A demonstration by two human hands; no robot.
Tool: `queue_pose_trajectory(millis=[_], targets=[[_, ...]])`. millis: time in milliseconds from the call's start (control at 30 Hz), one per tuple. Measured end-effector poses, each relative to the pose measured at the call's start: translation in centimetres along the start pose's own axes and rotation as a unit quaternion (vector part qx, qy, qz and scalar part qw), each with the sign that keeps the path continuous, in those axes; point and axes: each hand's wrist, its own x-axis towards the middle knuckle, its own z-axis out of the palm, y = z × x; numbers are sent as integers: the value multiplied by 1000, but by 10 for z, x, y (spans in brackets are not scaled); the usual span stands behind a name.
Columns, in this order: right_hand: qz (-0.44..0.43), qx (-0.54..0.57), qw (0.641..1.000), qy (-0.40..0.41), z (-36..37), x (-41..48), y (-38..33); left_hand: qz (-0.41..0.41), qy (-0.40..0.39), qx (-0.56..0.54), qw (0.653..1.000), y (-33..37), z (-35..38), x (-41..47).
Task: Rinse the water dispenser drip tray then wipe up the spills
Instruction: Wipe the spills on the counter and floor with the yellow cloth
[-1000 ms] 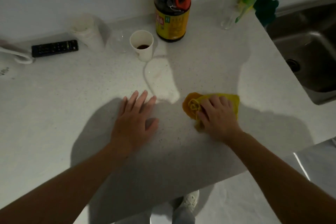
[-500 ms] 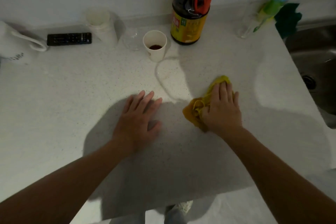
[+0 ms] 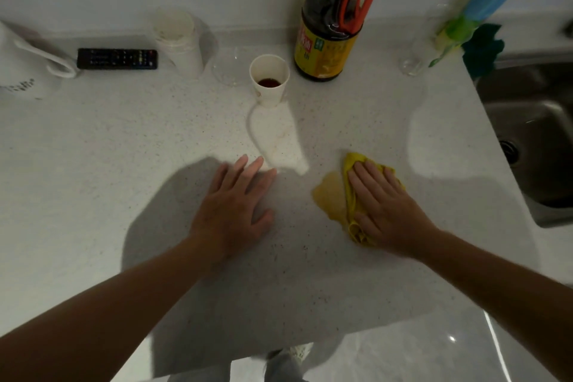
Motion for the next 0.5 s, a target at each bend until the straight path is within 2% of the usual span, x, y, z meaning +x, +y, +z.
queue_pose_trajectory(millis=[133, 267, 400, 500], targets=[[177, 26, 984, 12, 18, -32, -68, -1, -8, -12, 1000, 0, -2, 0], [319, 57, 946, 27, 11, 14, -115, -2, -6, -17, 1000, 1, -1, -1], [355, 77, 931, 46, -1, 82, -107, -4, -3, -20, 1000, 1, -3, -1], [276, 62, 958, 51, -8, 113, -74, -3, 12, -17, 1000, 3, -5, -1]])
